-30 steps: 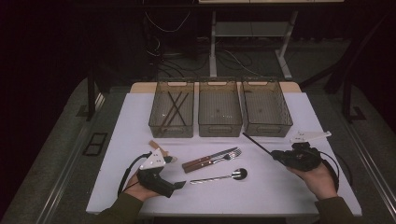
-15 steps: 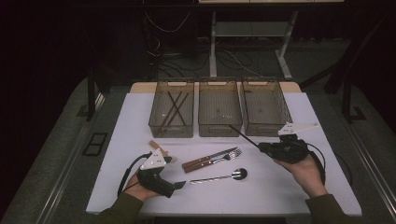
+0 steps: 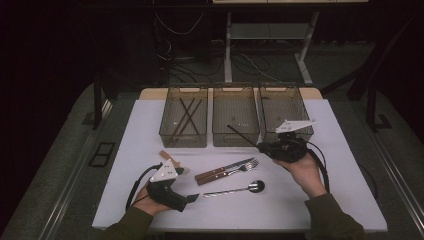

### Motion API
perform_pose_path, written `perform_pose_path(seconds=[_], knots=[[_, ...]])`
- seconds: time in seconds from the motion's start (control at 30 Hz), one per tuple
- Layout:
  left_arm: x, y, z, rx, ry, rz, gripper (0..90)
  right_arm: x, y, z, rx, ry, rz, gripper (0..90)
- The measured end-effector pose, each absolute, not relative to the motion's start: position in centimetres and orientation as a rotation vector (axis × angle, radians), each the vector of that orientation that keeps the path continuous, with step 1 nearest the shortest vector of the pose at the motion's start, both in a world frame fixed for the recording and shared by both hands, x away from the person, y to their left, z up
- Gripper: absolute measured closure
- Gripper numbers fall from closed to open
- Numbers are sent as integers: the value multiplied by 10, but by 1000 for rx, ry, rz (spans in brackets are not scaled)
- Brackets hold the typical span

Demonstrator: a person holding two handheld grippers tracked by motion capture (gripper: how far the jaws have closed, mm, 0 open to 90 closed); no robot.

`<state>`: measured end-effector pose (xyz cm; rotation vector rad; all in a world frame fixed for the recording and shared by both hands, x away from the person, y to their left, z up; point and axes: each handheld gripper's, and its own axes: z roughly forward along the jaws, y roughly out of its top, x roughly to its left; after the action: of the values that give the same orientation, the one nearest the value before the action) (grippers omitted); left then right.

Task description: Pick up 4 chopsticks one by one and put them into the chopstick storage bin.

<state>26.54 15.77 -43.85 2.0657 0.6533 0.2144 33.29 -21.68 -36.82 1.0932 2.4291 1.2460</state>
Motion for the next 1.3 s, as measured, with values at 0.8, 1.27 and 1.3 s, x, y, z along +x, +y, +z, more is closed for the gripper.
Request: perform_pose_path(seconds=[0.8, 1.27, 1.3], knots=[[265, 154, -439, 2085, 644, 227, 0, 394, -144, -342, 1101, 2432, 1148, 862], [266, 155, -438, 2100, 638, 240, 0, 431, -91, -340, 1103, 2443, 1080, 863], [265, 155, -438, 2100, 641, 239, 0, 433, -88, -340, 1103, 2443, 1078, 863]])
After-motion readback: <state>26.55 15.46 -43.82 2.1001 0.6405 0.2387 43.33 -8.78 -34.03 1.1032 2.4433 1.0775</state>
